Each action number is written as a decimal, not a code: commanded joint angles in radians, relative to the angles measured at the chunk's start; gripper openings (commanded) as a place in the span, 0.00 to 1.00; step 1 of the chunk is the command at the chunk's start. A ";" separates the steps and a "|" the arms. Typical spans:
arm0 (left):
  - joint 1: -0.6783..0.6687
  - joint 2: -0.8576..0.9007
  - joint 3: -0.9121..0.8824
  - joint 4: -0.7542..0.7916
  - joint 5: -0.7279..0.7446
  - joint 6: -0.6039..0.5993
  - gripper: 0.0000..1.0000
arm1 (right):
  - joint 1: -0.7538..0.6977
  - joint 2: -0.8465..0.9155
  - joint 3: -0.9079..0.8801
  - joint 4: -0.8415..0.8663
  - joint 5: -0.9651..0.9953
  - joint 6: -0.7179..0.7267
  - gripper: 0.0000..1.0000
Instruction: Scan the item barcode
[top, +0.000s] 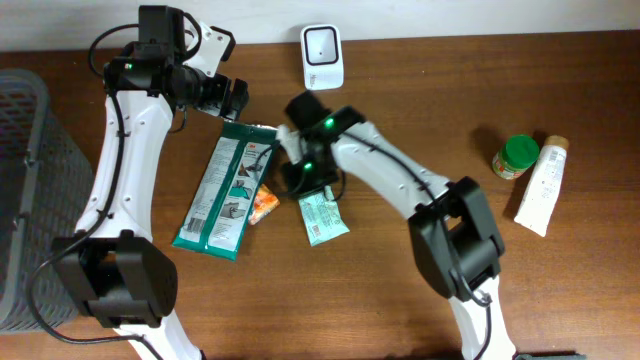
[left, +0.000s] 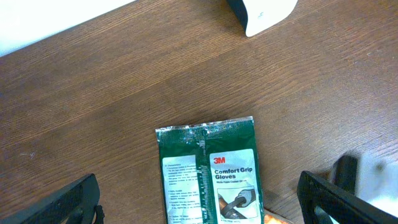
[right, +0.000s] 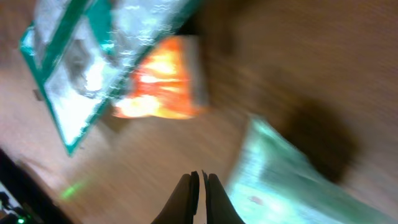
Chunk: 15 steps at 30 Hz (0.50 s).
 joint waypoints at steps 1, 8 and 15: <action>0.003 -0.032 0.019 0.001 0.004 0.005 0.99 | 0.033 0.055 0.000 0.026 0.027 0.078 0.04; 0.004 -0.032 0.019 0.001 0.004 0.005 0.99 | 0.034 0.111 0.000 0.021 0.200 0.097 0.04; 0.003 -0.032 0.019 0.001 0.004 0.005 0.99 | -0.047 0.110 0.001 -0.003 0.222 0.096 0.04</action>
